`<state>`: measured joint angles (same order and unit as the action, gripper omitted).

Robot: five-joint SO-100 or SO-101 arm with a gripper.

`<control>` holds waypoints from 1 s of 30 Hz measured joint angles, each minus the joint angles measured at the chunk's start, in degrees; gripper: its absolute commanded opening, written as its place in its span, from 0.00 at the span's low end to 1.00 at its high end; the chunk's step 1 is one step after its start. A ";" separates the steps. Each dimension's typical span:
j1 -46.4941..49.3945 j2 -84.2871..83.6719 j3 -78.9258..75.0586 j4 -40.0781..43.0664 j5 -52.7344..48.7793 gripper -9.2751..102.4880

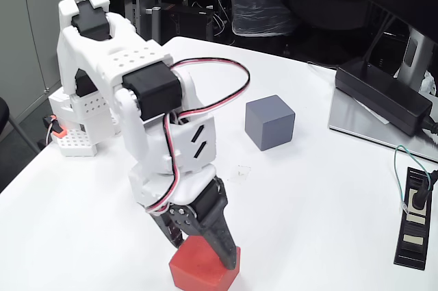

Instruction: Stack the three blocks in an ordered color.

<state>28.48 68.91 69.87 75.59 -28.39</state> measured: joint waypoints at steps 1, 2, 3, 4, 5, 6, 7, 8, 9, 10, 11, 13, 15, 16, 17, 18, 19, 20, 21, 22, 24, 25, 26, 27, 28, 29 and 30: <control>0.00 -0.26 -0.44 0.00 0.00 0.32; 0.00 -0.62 -0.79 0.00 0.00 0.32; 0.00 -0.97 -1.05 -0.09 0.00 0.32; 0.00 -1.14 -1.23 -0.35 0.00 0.32; 0.00 -1.41 -1.49 -0.35 -0.09 0.32; 0.00 -1.76 -1.58 -0.35 -0.18 0.32; 0.00 -1.93 -1.67 -0.44 -0.26 0.32; 0.00 -2.20 -1.93 -0.44 -0.26 0.32; 0.00 -2.37 -2.11 -0.44 -0.26 0.33; 0.00 -2.37 -2.20 -0.44 -0.26 0.33; 0.00 -2.46 -2.20 -0.44 -0.26 0.33; 0.00 -2.46 -2.20 -0.53 -0.26 0.33; 0.00 -2.55 -2.20 -0.53 -0.26 0.33; 0.00 -2.55 -2.20 -0.53 -0.26 0.33; 0.00 -2.55 -2.20 -0.53 -0.26 0.33; 0.00 -2.55 -2.20 -0.53 -0.26 0.33; 0.00 -2.55 -2.46 -0.53 -0.35 0.33; 0.00 -2.64 -2.64 -0.53 -0.35 0.33; 0.00 -2.64 -2.72 -0.53 -0.35 0.33; 0.00 -2.72 -2.72 -0.53 -0.35 0.33; -0.09 -2.81 -2.90 -0.53 -0.35 0.33; -0.09 -2.81 -3.08 -0.53 -0.35 0.33; -0.09 -2.81 -3.08 -0.53 -0.35 0.33; -0.09 -2.81 -3.08 -0.53 -0.35 0.33; -0.09 -2.81 -3.08 -0.53 -0.35 0.33; -0.09 -2.81 -3.08 -0.53 -0.35 0.33; -0.09 -2.81 -3.08 -0.53 -0.35 0.33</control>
<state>28.39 66.09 66.80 75.06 -28.74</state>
